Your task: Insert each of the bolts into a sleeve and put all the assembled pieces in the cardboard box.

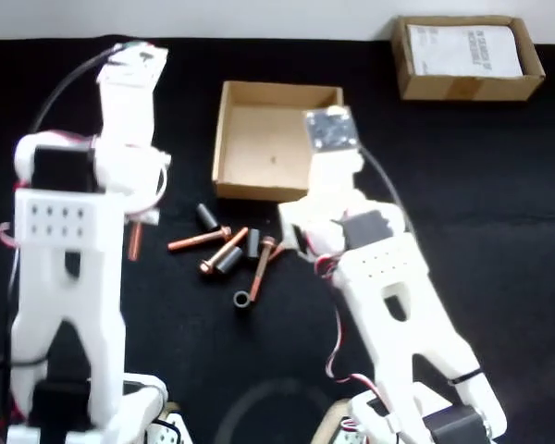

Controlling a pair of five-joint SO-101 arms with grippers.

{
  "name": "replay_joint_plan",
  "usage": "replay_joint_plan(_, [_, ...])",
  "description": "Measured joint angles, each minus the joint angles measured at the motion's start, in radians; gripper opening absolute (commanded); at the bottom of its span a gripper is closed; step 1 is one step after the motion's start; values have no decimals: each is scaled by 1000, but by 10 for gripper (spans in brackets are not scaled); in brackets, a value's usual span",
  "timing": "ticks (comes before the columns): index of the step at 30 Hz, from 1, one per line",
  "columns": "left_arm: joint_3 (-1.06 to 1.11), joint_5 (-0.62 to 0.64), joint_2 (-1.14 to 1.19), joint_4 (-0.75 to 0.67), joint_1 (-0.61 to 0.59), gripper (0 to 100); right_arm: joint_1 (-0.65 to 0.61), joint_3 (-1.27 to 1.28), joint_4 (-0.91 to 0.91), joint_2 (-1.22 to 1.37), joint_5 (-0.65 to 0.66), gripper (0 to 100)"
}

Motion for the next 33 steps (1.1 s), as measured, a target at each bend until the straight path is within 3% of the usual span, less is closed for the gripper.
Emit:
replay_joint_plan(6, [279,2,-215,-95,0,8,-101,152,-253,-5,-3,8])
replay_joint_plan(14, [497,31,-397,-176,0,8,-190,308,-275,-311,-35,8])
replay_joint_plan(22, [528,149,-427,-242,5,8,-249,611,-276,-761,-35,8])
replay_joint_plan(28, [546,261,-428,-354,127,8,-249,815,-276,-1033,-35,8])
replay_joint_plan(33, [635,325,-431,-534,270,8,-249,924,-276,-1215,37,8])
